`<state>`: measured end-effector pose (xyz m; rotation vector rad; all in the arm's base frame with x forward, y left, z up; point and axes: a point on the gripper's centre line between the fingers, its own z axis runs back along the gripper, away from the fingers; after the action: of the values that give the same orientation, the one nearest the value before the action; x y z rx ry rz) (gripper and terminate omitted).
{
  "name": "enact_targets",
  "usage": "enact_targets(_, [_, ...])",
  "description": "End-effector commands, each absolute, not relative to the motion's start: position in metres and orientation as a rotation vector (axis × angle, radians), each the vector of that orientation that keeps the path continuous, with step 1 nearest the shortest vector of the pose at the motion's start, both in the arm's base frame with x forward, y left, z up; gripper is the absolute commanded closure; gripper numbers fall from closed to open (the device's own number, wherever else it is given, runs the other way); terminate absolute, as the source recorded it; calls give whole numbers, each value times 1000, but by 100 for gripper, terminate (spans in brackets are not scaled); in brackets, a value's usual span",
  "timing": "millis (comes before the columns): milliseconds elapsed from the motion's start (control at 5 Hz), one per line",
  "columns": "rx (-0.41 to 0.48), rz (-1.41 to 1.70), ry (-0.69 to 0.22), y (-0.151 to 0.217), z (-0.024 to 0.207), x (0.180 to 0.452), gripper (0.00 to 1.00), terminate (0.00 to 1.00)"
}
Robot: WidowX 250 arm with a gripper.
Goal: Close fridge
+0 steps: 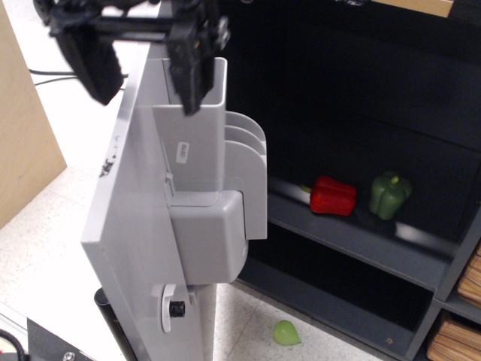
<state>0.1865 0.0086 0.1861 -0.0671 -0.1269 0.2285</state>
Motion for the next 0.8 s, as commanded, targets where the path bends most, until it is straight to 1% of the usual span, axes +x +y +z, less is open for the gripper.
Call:
enact_targets(0, [-33, 247, -144, 9, 174, 176, 0, 0])
enact_targets(200, [-65, 244, -128, -10, 157, 185, 0, 0])
enact_targets(400, [-93, 235, -117, -34, 150, 197, 0, 0])
enact_targets(600, [-113, 265, -126, -56, 151, 213, 0, 0])
